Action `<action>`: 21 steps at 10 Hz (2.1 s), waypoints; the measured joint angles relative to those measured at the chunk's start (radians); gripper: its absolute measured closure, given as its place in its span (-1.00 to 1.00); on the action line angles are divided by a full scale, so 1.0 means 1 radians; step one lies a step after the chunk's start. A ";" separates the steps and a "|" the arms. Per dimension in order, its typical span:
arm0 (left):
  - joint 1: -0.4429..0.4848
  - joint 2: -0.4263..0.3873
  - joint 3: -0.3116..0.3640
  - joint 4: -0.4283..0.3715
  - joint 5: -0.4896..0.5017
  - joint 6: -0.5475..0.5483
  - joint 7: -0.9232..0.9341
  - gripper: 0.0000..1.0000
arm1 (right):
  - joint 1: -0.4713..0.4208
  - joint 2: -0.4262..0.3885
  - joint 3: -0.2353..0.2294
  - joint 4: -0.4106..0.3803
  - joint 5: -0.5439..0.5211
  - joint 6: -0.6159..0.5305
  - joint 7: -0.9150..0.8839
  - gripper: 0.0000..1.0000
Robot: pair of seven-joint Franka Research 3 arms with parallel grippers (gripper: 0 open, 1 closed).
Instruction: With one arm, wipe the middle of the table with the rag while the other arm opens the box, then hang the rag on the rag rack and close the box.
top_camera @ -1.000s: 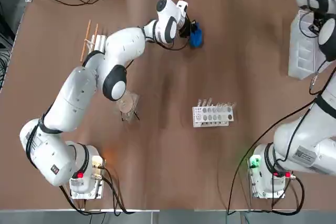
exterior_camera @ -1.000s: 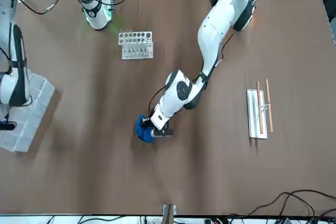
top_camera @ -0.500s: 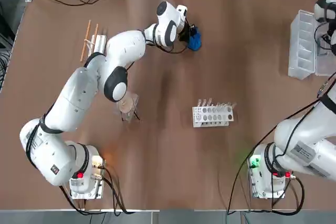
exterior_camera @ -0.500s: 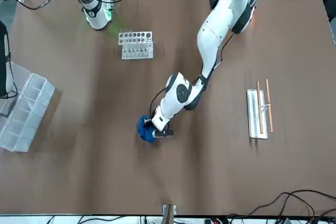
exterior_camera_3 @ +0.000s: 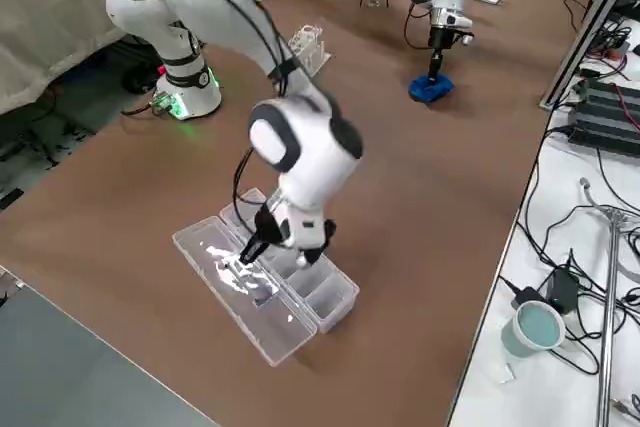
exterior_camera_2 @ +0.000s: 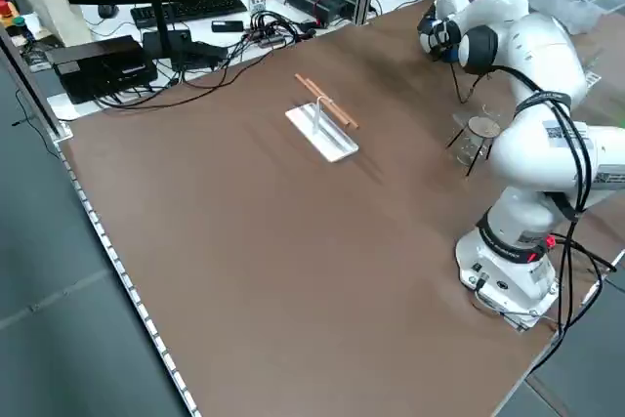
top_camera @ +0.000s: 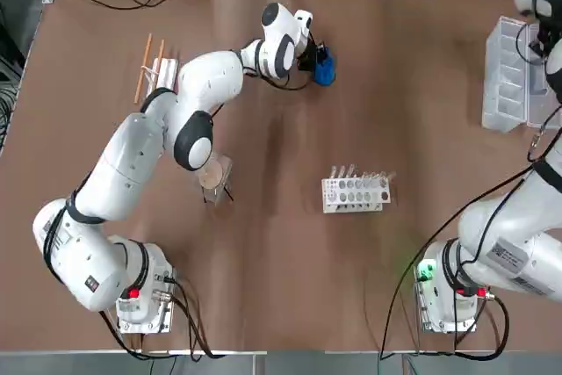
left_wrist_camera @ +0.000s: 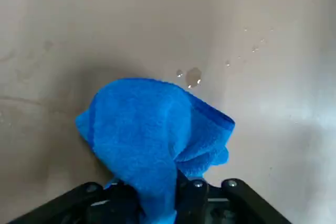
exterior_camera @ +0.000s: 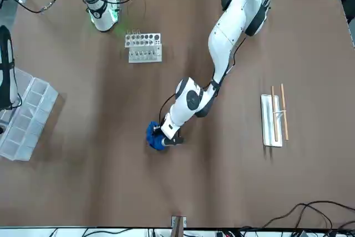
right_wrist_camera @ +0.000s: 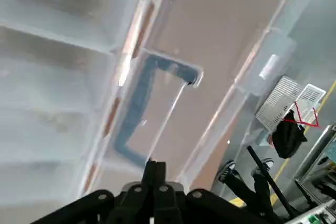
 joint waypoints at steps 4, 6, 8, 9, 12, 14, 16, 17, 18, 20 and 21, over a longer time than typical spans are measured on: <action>0.026 0.000 0.001 0.002 0.000 -0.010 -0.001 0.67 | 0.036 -0.107 0.068 0.026 0.220 -0.101 -0.001 0.07; 0.029 0.000 0.001 0.002 0.000 -0.013 -0.001 0.67 | 0.065 -0.131 0.072 0.050 0.398 -0.095 0.000 -0.58; 0.029 0.000 0.001 0.002 0.000 -0.014 -0.001 0.67 | 0.074 -0.147 0.069 0.091 0.686 -0.095 0.001 -0.97; 0.031 0.000 0.000 0.002 -0.005 -0.014 -0.006 0.67 | 0.073 -0.157 0.065 0.100 0.770 -0.094 0.000 -0.97; 0.050 0.000 0.000 0.002 -0.027 -0.014 -0.014 0.67 | 0.125 -0.211 0.068 0.114 0.731 -0.074 0.002 -0.97; 0.047 0.001 -0.002 0.003 -0.032 -0.014 -0.014 0.67 | 0.157 -0.266 0.068 0.108 0.672 -0.050 0.007 -0.97; 0.023 0.001 -0.002 0.003 -0.032 -0.014 -0.013 0.67 | 0.182 -0.332 0.070 0.082 0.602 -0.046 0.005 -0.96; 0.010 0.002 -0.001 0.003 -0.032 -0.012 -0.014 0.67 | 0.214 -0.386 0.071 0.032 0.567 -0.031 0.021 -0.96; 0.004 0.002 0.007 0.004 -0.032 -0.012 -0.014 0.67 | 0.243 -0.446 0.072 -0.033 0.556 -0.019 0.065 -0.95; 0.008 0.002 0.027 0.009 -0.032 -0.023 -0.014 0.67 | 0.289 -0.536 0.074 -0.129 0.552 -0.011 0.164 -0.97; 0.014 0.001 0.030 0.018 -0.032 -0.056 -0.014 0.67 | 0.304 -0.560 0.074 -0.153 0.551 -0.010 0.184 -0.97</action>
